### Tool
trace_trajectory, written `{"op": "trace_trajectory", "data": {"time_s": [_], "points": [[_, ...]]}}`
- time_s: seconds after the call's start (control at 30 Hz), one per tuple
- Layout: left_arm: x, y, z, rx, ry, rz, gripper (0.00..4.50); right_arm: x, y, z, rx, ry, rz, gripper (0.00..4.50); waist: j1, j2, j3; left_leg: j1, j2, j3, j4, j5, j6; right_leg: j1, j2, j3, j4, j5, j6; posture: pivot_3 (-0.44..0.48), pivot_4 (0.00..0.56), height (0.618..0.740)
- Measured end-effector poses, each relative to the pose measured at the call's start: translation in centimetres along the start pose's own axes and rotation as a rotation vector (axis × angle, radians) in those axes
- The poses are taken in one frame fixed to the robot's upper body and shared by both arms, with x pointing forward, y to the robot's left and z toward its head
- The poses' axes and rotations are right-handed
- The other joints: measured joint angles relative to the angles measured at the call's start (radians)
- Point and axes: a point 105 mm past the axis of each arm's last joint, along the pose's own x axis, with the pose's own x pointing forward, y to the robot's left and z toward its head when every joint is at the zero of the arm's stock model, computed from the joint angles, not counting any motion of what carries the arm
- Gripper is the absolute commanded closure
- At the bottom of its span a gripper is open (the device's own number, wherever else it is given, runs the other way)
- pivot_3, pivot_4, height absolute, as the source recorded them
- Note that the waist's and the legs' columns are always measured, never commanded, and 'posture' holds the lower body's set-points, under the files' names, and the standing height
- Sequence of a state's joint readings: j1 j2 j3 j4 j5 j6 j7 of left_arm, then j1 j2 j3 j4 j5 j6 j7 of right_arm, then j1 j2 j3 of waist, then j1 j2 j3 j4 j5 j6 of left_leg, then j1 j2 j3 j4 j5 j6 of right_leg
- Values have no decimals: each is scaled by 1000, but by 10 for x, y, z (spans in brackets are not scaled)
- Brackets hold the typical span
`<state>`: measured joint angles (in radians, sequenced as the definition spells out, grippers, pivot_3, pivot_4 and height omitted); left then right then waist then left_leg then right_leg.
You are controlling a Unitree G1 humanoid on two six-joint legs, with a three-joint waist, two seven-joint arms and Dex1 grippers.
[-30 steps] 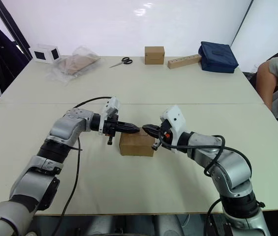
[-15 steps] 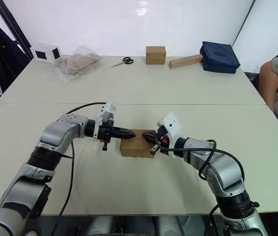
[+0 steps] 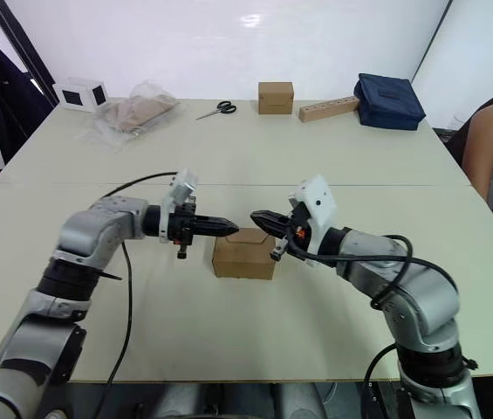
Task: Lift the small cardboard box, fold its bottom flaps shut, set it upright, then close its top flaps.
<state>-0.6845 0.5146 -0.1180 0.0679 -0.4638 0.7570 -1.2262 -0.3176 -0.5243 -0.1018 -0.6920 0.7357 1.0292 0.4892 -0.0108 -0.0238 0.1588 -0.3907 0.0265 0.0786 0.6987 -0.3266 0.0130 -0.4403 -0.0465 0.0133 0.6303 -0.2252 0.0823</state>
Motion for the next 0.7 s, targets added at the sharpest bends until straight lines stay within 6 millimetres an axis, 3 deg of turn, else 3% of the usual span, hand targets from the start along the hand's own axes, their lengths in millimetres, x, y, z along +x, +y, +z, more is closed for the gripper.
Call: {"op": "trace_trajectory", "data": {"time_s": [0.1,0.17,0.23,0.33,0.6,0.7], "points": [[-13,2,4,13,-17,41,4481,-15,1,0,-10,27,-11,4500,-1,0,0,0,-1,1,0,0,0,0,-1,0,-1,0,-1,0,150,740],[-30,-4,5,48,-32,46,4481,-35,2,-4,13,49,-31,4500,-1,0,0,-1,0,0,-1,0,0,0,-1,0,-1,0,-1,0,150,740],[-60,-5,2,55,17,98,4481,-62,1,-14,31,127,-76,4500,-1,0,1,0,0,0,-2,0,0,-1,-1,0,-1,-2,-3,0,150,740],[-85,-12,7,96,74,103,4481,-83,4,-8,14,159,-90,4500,-2,0,1,1,0,1,-1,0,0,0,0,0,-1,-3,-4,0,150,740],[-132,-29,-13,72,236,89,4481,-118,18,1,22,266,-57,4500,0,0,1,3,1,2,0,0,0,2,-1,1,-1,-2,-5,0,150,740],[-139,-35,-20,50,258,76,4481,-128,20,5,31,296,-41,4500,1,0,1,2,1,2,0,0,0,2,-2,1,-3,-3,-5,0,150,740]]}}
